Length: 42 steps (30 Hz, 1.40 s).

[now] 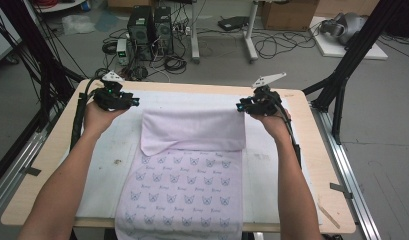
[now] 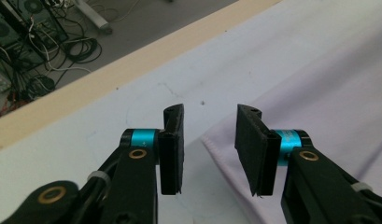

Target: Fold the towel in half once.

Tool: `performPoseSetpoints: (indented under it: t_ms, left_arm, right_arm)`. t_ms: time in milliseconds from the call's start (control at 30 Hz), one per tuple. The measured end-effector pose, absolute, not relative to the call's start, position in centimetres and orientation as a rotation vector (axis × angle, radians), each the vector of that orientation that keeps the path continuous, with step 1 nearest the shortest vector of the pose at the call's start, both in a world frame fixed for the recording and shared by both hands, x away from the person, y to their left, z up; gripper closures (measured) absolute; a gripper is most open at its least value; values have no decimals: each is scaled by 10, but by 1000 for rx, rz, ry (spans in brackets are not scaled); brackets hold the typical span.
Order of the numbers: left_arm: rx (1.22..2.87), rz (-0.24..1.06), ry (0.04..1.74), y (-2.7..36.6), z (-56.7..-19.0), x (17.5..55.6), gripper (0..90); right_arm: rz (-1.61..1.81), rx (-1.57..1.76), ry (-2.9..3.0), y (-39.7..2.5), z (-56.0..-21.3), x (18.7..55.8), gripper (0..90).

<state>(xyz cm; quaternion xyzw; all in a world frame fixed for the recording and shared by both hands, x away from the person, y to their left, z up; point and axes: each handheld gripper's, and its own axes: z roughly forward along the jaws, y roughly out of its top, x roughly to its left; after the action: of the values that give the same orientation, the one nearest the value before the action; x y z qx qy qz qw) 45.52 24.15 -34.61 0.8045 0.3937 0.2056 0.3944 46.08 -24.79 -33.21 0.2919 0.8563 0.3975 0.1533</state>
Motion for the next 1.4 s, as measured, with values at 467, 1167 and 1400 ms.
performPoseSetpoints:
  t_ms: [467,1167,1400]
  left_arm:
    - [2042,404,888,251,-385,404,535]
    - [2138,170,617,218,-422,370,553]
    - [2236,237,657,208,-434,373,617]
  right_arm:
    - [1183,881,2494,-260,-375,414,577]
    - [1159,938,2618,-257,-434,396,569]
    - [1161,893,2666,-252,-432,393,763]
